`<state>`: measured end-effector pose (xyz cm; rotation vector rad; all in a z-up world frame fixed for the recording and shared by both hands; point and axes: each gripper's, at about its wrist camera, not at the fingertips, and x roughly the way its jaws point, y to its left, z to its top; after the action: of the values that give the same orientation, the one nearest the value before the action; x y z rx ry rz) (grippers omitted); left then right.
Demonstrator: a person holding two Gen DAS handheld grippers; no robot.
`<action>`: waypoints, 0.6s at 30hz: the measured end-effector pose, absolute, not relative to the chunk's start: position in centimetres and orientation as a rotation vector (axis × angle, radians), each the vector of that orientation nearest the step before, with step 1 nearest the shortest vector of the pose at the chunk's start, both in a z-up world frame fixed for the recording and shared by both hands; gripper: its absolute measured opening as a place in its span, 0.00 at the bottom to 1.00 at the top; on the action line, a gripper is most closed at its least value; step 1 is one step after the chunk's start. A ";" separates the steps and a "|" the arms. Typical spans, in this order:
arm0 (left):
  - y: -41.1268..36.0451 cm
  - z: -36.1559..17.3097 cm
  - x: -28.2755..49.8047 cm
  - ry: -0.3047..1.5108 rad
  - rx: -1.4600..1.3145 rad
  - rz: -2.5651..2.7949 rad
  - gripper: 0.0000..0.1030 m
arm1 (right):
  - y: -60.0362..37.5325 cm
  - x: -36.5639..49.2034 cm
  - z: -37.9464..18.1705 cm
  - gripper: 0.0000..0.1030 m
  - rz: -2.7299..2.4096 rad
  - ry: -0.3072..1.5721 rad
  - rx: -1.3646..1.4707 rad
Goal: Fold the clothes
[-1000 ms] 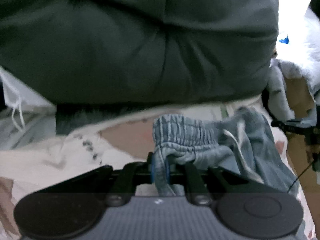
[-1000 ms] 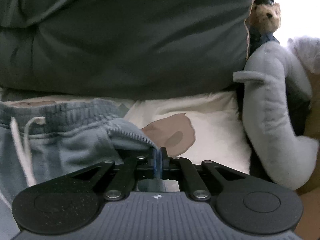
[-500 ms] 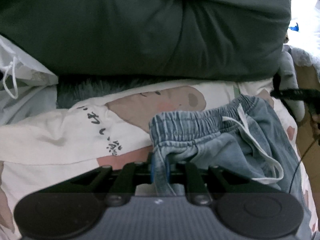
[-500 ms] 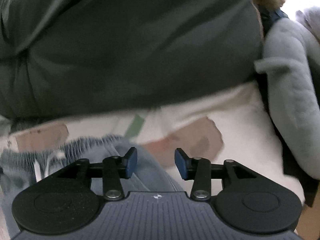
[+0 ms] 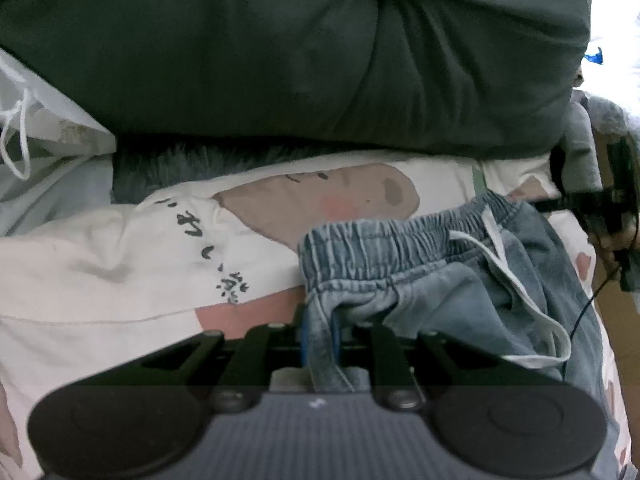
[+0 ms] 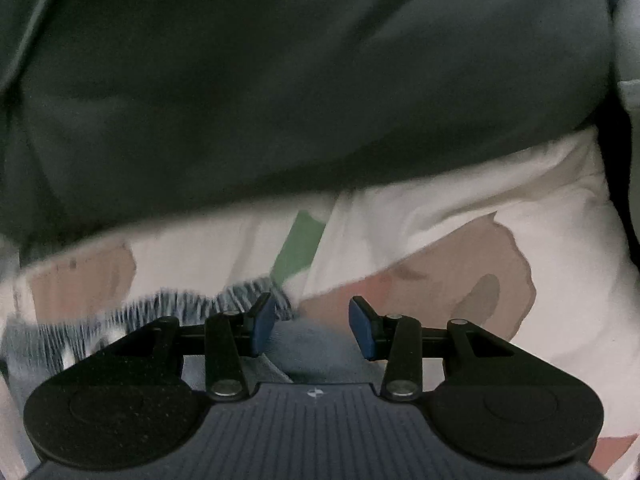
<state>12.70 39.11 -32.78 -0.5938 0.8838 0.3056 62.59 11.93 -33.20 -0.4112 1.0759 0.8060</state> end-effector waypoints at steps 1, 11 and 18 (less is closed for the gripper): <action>39.1 -32.8 12.7 0.885 -0.594 0.307 0.12 | 12.1 62.0 -33.6 0.47 0.815 1.076 -0.482; 39.3 -33.5 12.5 0.919 -0.604 0.301 0.15 | 12.3 59.9 -34.6 0.47 0.880 1.028 -0.675; 39.7 -34.9 13.2 0.948 -0.660 0.291 0.29 | 13.0 59.9 -34.7 0.45 0.955 1.032 -0.838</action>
<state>13.22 39.66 -34.86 -0.6598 0.9482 0.2909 59.87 13.04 -34.73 -0.8381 1.0316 0.9549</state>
